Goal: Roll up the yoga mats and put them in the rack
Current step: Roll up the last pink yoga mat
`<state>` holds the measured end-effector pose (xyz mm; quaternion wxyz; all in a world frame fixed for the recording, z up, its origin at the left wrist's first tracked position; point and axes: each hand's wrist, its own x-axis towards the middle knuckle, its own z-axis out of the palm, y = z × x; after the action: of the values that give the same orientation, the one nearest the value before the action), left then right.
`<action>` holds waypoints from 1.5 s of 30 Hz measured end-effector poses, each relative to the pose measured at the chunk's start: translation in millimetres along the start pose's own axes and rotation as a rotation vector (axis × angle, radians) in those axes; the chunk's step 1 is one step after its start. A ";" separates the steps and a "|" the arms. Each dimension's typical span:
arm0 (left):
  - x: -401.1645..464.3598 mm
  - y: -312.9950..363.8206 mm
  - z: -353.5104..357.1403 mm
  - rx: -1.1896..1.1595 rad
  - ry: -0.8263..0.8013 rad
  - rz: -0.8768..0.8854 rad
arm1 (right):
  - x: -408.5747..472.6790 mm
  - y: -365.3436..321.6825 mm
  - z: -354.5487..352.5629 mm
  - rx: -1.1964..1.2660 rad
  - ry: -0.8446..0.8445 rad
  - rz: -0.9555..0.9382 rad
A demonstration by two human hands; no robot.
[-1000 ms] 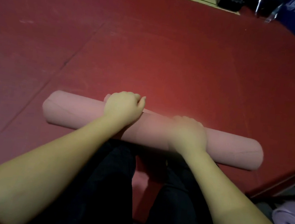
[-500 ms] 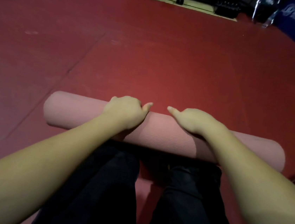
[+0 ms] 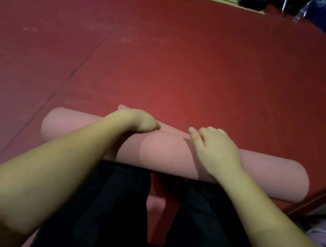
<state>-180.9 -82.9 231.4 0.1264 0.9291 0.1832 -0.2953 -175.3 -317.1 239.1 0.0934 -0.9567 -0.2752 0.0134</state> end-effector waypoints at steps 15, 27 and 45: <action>0.2 -2.6 18.0 -0.069 0.592 0.211 | 20.7 2.8 24.6 -0.188 0.015 0.070; -25.1 -0.3 35.5 0.127 0.666 0.197 | 51.1 1.1 -3.3 -0.054 -0.228 0.209; -58.1 15.2 9.2 -0.055 0.113 0.104 | 39.3 7.4 -8.9 -0.021 -0.346 0.125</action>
<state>-223.2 -115.2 260.7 0.1566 0.9487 0.1498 -0.2304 -137.5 -303.9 247.5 0.0338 -0.9563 -0.2271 0.1808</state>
